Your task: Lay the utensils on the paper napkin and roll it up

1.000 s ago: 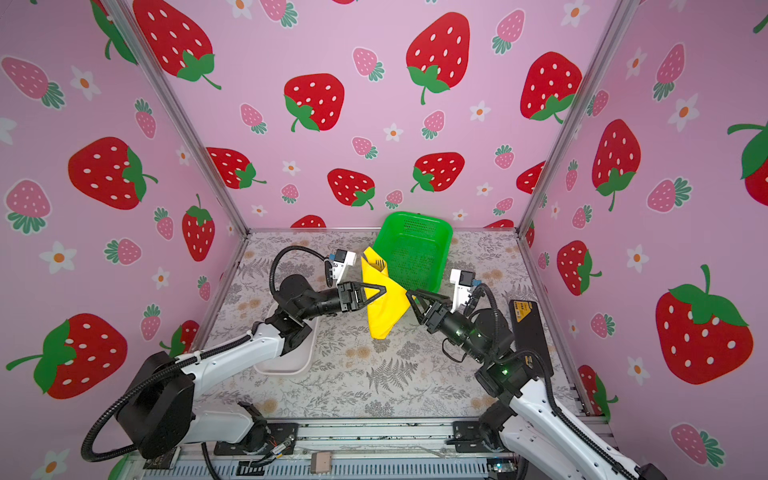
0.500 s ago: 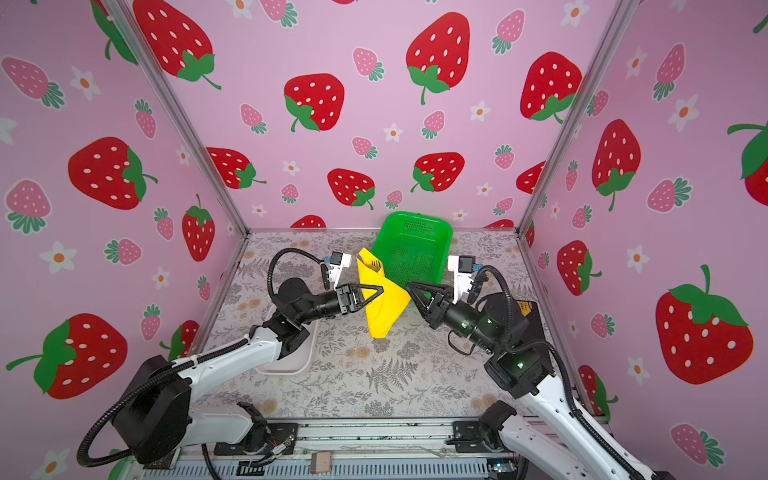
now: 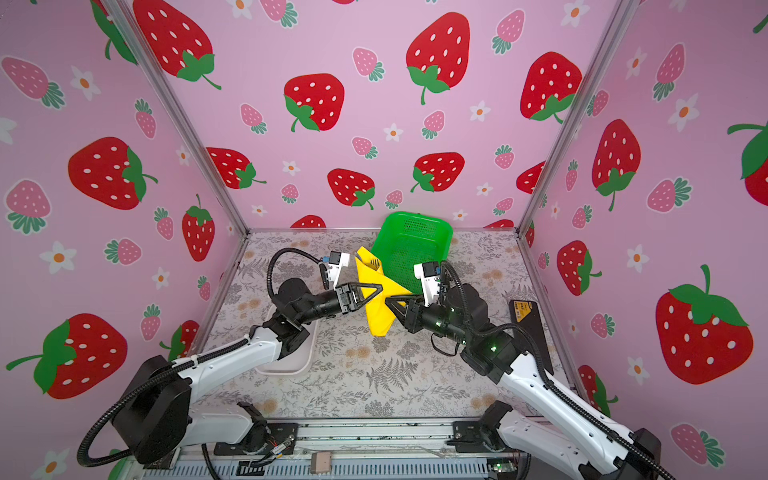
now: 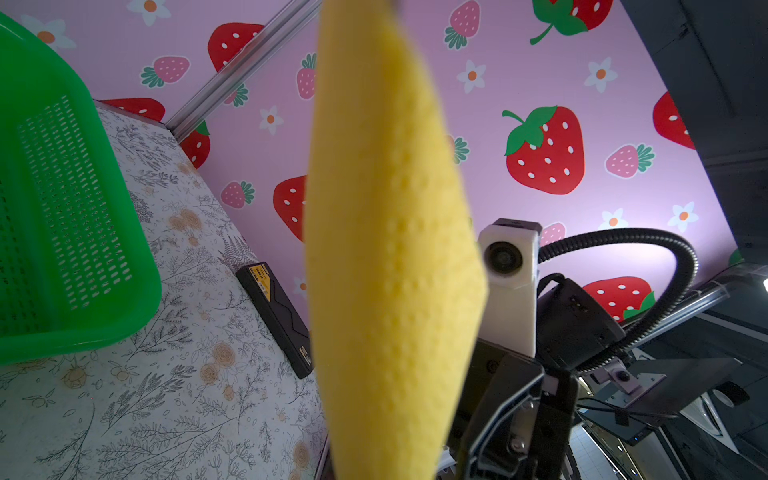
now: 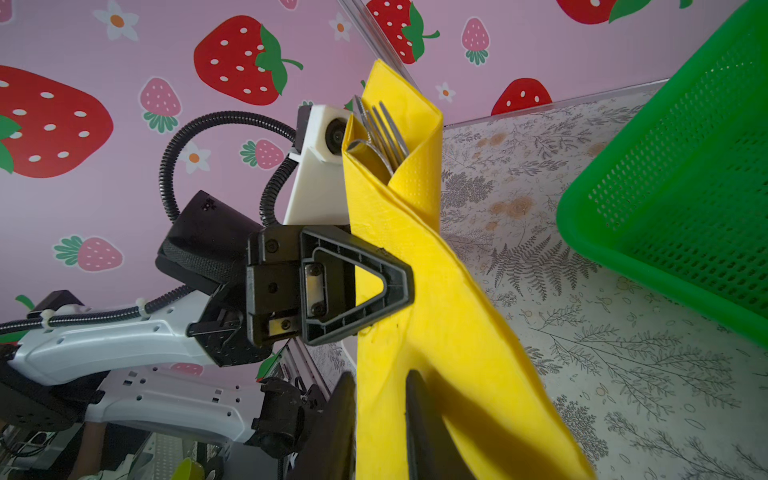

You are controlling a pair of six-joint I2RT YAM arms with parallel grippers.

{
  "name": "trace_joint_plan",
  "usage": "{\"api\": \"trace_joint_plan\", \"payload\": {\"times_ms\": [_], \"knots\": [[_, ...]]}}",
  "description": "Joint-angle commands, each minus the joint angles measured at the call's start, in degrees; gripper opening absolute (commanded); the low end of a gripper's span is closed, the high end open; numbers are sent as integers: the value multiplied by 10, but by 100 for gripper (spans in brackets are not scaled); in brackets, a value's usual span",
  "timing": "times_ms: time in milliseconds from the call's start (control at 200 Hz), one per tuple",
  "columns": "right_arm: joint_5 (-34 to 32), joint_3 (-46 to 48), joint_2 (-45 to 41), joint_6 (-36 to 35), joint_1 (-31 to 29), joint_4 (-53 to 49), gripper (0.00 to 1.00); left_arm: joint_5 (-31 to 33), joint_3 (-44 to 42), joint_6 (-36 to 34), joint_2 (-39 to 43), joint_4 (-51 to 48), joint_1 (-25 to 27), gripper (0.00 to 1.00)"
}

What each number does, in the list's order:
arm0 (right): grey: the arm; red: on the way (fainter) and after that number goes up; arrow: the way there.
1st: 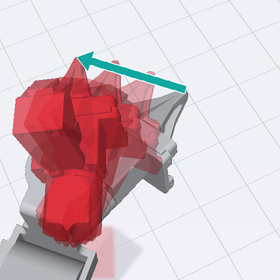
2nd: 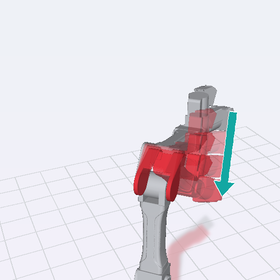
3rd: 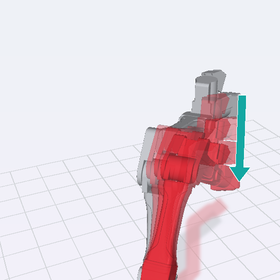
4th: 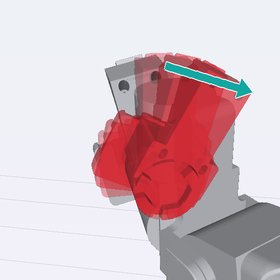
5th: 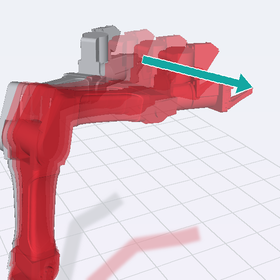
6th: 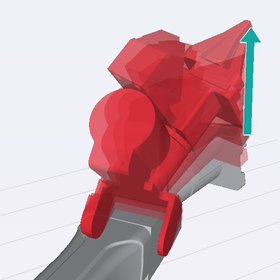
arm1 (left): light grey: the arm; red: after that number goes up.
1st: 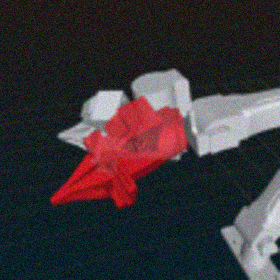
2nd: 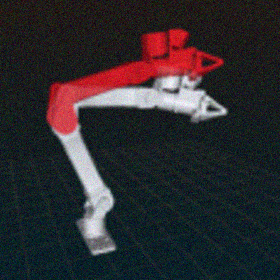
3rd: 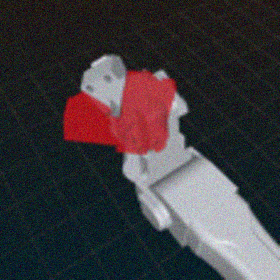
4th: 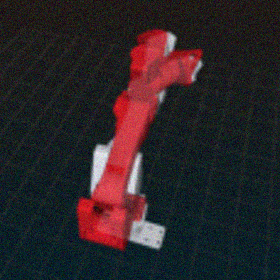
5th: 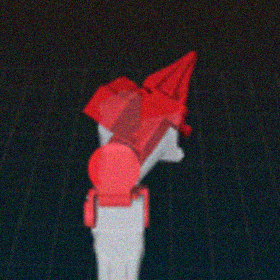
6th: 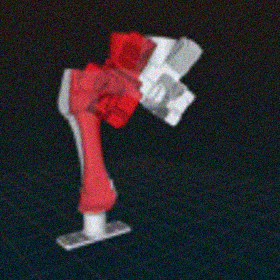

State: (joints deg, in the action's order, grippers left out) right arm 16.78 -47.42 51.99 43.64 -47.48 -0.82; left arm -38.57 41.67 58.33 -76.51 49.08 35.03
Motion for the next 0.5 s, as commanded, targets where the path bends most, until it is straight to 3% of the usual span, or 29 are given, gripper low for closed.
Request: {"api": "trace_joint_plan", "payload": {"times_ms": [0,495], "knots": [[-10,-4,15,-6,-2,8,28,-5,0,3,13,43,-1,9],[2,19,25,3,-2,41,36,-19,8,11,16,33,0,9]]}}
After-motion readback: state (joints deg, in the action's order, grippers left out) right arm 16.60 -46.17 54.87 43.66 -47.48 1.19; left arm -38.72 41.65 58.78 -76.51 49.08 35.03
